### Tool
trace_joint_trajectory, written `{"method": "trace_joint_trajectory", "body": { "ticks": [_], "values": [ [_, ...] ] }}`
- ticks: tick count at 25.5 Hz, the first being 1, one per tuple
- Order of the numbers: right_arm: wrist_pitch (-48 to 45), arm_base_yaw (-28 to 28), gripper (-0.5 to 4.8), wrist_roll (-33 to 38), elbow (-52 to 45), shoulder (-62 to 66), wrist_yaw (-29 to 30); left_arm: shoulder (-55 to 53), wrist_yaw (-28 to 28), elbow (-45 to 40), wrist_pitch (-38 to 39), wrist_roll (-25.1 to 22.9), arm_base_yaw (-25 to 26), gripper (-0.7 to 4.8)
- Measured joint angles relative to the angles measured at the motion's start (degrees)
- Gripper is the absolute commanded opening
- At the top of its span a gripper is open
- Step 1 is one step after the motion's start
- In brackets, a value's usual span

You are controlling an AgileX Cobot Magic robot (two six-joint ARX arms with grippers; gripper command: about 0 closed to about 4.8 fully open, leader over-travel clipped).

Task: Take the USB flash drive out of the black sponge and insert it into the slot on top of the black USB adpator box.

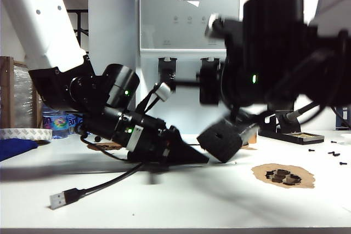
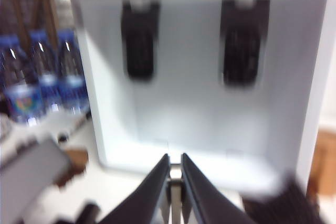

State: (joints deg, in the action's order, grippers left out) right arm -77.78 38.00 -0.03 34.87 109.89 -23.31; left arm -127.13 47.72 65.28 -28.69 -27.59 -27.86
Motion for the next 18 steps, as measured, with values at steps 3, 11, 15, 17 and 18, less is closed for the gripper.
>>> {"method": "trace_joint_trajectory", "body": {
  "ticks": [3, 11, 15, 17, 18],
  "values": [
    [-1.16, -0.33, -0.03, -1.95, 0.04, -5.42, 0.66, 0.11, -2.19, 0.35, -9.57, 3.76, 0.09, -0.05],
    [-0.66, -0.90, -0.03, -1.55, -0.11, -8.33, 10.82, 2.25, -10.69, 0.22, -10.82, 11.52, 3.74, -0.05],
    [0.66, -3.45, -0.03, -0.50, -0.31, -9.92, 35.93, 7.28, -14.80, 0.15, -10.88, 19.58, 7.50, -0.05],
    [2.25, -5.31, -0.03, -0.37, -0.31, -9.90, 44.00, 9.66, -15.78, 0.07, -9.68, 20.81, 8.39, -0.05],
    [2.97, -6.23, -0.03, -0.48, -0.35, -9.79, 48.26, 10.93, -15.80, 0.04, -8.33, 20.98, 8.59, -0.05]
  ]
}}
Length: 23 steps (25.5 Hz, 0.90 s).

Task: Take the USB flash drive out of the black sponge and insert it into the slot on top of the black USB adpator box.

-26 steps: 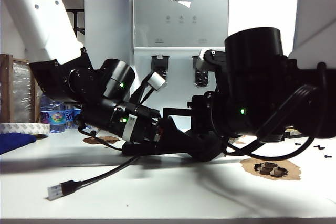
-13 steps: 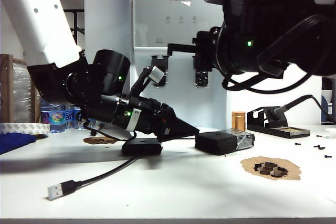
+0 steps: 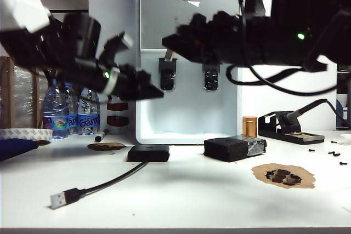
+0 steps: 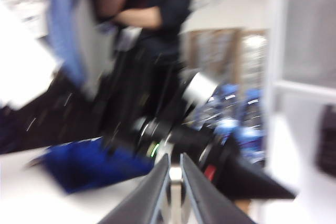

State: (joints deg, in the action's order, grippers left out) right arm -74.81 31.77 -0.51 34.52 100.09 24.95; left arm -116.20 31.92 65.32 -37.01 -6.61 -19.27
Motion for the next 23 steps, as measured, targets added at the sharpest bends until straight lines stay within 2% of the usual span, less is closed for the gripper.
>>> {"method": "trace_joint_trajectory", "body": {
  "ticks": [3, 7, 8, 9, 10, 13, 17, 20, 23],
  "values": [
    [0.13, -1.70, -0.03, -0.02, 0.33, 0.00, 12.17, 4.22, -2.99, -0.04, 5.31, 0.22, 0.72, -0.05],
    [-0.04, -4.79, -0.02, 4.20, 2.78, 0.00, 25.83, 8.96, -9.44, -0.09, 11.34, 0.46, 2.12, -0.04],
    [-0.33, -5.49, -0.03, 5.86, 3.67, 0.00, 30.75, 11.08, -13.29, -0.17, 14.69, 1.05, 2.82, -0.05],
    [-0.33, -5.46, -0.03, 6.84, 3.98, 0.00, 32.87, 12.13, -14.99, -0.17, 16.37, 1.27, 2.86, -0.05],
    [0.42, -5.31, -0.03, 7.63, 4.66, 0.00, 34.93, 14.01, -19.08, -0.17, 19.08, 1.33, 2.95, -0.05],
    [5.49, -5.11, -0.03, 7.89, 7.58, 0.00, 35.67, 16.57, -25.90, -0.96, 20.96, 1.46, 2.84, -0.05],
    [24.20, -5.18, -0.03, 1.40, 17.73, 1.44, 37.94, 24.79, -39.60, -7.37, 20.28, 1.46, 3.45, -0.05],
    [34.71, -5.18, -0.03, -1.66, 23.80, 3.67, 39.36, 28.02, -44.54, -8.33, 19.28, 1.51, 4.83, -0.05],
    [46.12, -5.18, -0.03, -4.96, 30.62, 6.73, 39.19, 29.79, -47.23, -8.52, 20.09, 5.62, 8.57, -0.05]
  ]
}}
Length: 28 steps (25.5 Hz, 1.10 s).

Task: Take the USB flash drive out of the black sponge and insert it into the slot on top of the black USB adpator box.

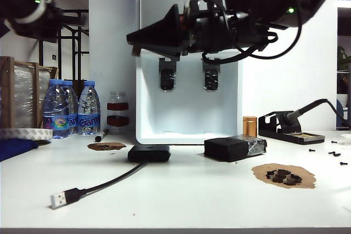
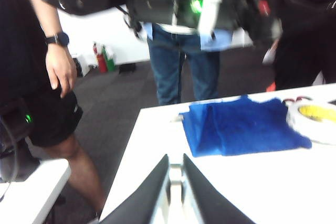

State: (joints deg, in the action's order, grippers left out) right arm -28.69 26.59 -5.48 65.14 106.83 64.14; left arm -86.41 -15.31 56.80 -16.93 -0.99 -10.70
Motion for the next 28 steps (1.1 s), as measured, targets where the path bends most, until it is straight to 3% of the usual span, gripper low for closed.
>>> {"method": "trace_joint_trajectory", "body": {
  "ticks": [5, 7, 9, 13, 16, 20, 28],
  "values": [
    [16.26, 0.00, -0.02, -13.88, 4.72, 3.30, -5.46, 0.79, -2.93, -2.01, 1.42, 1.44, 3.63, -0.05],
    [26.29, 0.13, -0.03, -23.37, 5.97, 4.66, -12.11, 3.28, -3.48, -3.74, 2.34, 1.42, 5.07, -0.05],
    [28.79, 0.13, -0.03, -27.32, 6.12, 5.44, -13.62, 5.70, -3.93, -4.15, 2.21, 1.42, 6.47, -0.05],
    [27.36, 0.20, -0.03, -31.45, 6.21, 5.84, -15.65, 10.03, -3.96, -4.81, 3.37, 1.40, 7.41, -0.05],
    [20.04, 0.20, -0.03, -31.54, 6.38, 8.46, -16.17, 13.64, -3.58, -4.83, 5.33, 1.20, 8.31, -0.05],
    [12.59, 0.20, -0.03, -29.79, 6.36, 12.41, -12.94, 16.46, -3.54, -7.87, 7.50, -0.04, 8.48, -0.05],
    [9.51, -0.37, -0.03, -33.42, 6.36, 15.19, -13.81, 19.58, 0.70, -10.82, 7.78, -1.40, 9.14, -0.05]
  ]
}}
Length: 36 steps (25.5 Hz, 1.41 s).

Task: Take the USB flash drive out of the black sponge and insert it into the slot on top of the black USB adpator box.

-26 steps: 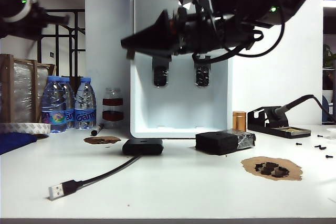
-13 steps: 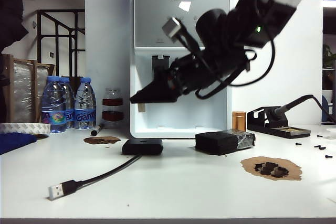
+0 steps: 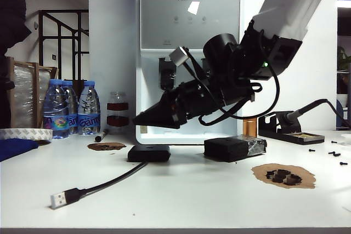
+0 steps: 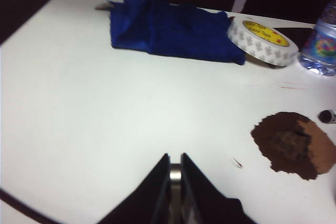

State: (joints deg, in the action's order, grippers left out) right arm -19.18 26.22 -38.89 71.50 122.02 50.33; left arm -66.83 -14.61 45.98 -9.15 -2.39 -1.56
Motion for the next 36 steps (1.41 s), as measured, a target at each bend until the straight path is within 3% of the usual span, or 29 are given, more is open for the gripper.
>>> {"method": "trace_joint_trajectory", "body": {
  "ticks": [5, 6, 10, 14, 25, 31, 36],
  "values": [
    [-0.09, -1.33, -0.03, -3.06, 0.00, 2.64, -1.16, 0.04, 17.11, -4.11, 1.38, -1.70, 1.25, -0.05],
    [-0.37, -1.49, -0.03, -4.48, 0.00, 3.37, -1.09, 0.04, 24.79, -4.59, 1.31, -2.64, 2.64, -0.05],
    [-3.50, -1.84, -0.03, -5.49, 0.57, 5.16, 0.15, 0.07, 41.66, -4.63, 1.29, -3.02, 7.41, -0.05],
    [-7.58, -1.99, -0.03, -5.51, 0.74, 6.56, 0.70, 0.07, 52.89, -4.63, 3.21, -3.56, 10.25, -0.05],
    [-5.09, -3.39, -0.03, -1.57, 6.21, 9.77, 5.09, 0.07, 68.96, -4.76, 15.82, -16.17, 10.91, -0.05],
    [-0.48, -3.76, -0.03, -1.53, 6.27, 9.64, 10.21, 0.07, 71.01, -4.76, 18.10, -18.97, 10.91, -0.05],
    [0.07, -3.76, -0.03, -1.86, 8.28, 9.64, 8.61, 0.07, 71.01, -4.76, 18.62, -21.07, 10.91, -0.05]
  ]
}}
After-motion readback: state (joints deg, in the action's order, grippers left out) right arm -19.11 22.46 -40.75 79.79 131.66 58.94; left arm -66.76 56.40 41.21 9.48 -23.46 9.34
